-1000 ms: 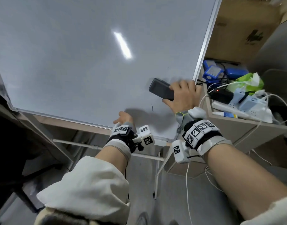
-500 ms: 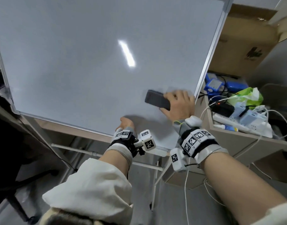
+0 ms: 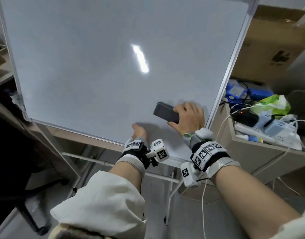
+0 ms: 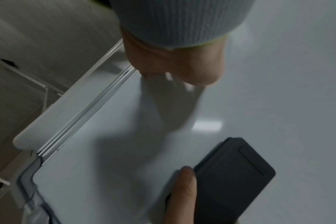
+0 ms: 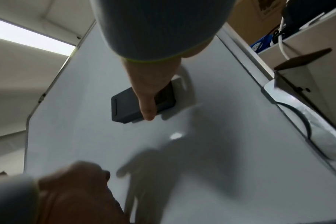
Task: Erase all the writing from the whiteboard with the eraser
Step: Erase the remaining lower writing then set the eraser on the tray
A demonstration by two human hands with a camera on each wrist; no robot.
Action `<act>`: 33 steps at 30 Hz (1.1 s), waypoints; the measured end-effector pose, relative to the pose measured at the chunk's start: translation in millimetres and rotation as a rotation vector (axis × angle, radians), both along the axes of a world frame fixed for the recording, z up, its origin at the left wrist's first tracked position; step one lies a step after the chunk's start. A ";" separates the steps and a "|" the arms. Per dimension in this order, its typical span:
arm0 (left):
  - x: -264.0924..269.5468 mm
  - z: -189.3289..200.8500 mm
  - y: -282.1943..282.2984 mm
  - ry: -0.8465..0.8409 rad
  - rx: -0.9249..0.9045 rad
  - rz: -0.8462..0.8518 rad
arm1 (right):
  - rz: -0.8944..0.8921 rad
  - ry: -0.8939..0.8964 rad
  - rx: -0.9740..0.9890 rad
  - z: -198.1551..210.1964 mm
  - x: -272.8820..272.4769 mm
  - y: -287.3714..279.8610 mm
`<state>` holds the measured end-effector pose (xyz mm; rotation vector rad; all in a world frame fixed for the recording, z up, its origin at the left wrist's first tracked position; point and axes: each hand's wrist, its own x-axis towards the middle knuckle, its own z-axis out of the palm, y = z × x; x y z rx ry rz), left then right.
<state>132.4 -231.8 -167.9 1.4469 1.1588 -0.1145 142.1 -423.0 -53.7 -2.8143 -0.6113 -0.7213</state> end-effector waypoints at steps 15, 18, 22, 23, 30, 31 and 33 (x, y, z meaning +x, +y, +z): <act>-63.4 81.9 6.4 -0.139 -0.280 0.132 | -0.054 0.040 0.120 -16.3 -6.6 24.8; -82.7 88.8 31.8 -0.109 -0.273 0.144 | -0.017 0.084 0.079 -21.8 -8.6 50.3; -105.3 96.3 77.9 -0.022 -0.233 0.245 | 0.036 0.089 0.014 -24.1 -7.5 86.3; -109.9 96.7 98.6 -0.047 -0.185 0.252 | 0.048 0.100 0.001 -26.1 -8.7 103.8; -100.2 71.8 224.9 -0.171 -0.154 0.274 | 0.137 0.136 -0.097 -56.0 -25.2 230.4; -98.2 69.5 249.1 -0.161 -0.172 0.263 | 0.145 0.129 -0.108 -60.9 -26.8 258.0; -97.2 68.9 285.1 -0.128 -0.229 0.272 | 0.150 0.164 -0.128 -65.8 -28.8 296.8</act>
